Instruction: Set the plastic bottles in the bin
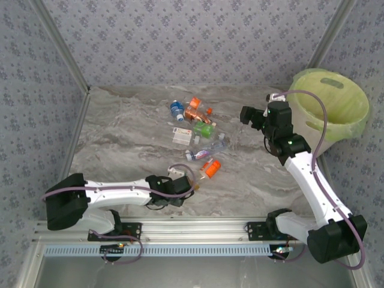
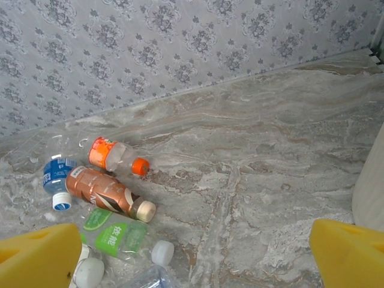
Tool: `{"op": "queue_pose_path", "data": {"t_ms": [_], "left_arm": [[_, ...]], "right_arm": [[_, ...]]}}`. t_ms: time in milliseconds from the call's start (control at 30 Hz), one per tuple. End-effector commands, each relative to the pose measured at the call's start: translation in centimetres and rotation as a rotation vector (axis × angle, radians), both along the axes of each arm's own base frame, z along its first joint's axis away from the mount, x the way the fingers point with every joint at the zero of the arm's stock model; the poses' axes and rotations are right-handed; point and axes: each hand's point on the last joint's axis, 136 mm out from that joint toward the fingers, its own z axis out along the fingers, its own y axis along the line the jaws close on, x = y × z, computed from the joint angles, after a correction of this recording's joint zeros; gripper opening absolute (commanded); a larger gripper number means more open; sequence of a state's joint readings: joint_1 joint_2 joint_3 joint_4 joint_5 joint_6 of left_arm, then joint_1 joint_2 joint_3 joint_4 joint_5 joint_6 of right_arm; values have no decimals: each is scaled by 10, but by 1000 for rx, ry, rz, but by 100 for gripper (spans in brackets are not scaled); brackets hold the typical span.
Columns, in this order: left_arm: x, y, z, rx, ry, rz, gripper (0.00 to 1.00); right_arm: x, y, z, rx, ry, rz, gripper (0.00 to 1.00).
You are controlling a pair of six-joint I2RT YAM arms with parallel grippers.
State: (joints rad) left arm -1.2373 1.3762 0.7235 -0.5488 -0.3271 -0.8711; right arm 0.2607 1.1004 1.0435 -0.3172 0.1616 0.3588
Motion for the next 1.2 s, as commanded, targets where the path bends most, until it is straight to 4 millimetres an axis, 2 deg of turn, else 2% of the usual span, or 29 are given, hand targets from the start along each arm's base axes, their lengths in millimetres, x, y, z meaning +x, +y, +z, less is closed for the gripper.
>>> {"op": "queue_pose_path", "data": {"t_ms": [0, 100, 233, 333, 400, 433, 467, 633, 733, 967, 1067, 1167], "left_arm": [[7, -1, 16, -12, -54, -20, 43], [17, 5, 36, -25, -136, -6, 41], [37, 24, 68, -27, -259, 45, 39], [52, 32, 89, -70, -307, 55, 34], [64, 41, 107, -85, -354, 60, 22], [71, 45, 116, -101, -375, 66, 6], [79, 50, 125, -123, -395, 85, 0], [112, 53, 154, -294, -444, 120, 0], [129, 47, 172, -374, -507, 115, 0], [155, 6, 219, -639, -623, -59, 0], [157, -15, 229, -671, -626, -181, 0], [160, -37, 232, -672, -593, -294, 0]], "right_arm": [[-2, 1, -2, 5, -3, -6, 100], [1, 6, 1, 32, -23, 13, 100], [3, 12, 2, 65, -32, 20, 100], [4, 14, 1, 89, -36, 16, 100], [5, 15, 1, 103, -38, 12, 100], [6, 16, 1, 111, -39, 11, 100], [6, 16, 1, 119, -42, 8, 100], [11, 20, 4, 169, -59, -1, 100], [15, 25, 4, 209, -67, 4, 100], [22, 66, 8, 304, -45, 194, 100], [21, 85, 5, 363, 6, 277, 100], [13, 116, 9, 456, 60, 438, 100]]}}
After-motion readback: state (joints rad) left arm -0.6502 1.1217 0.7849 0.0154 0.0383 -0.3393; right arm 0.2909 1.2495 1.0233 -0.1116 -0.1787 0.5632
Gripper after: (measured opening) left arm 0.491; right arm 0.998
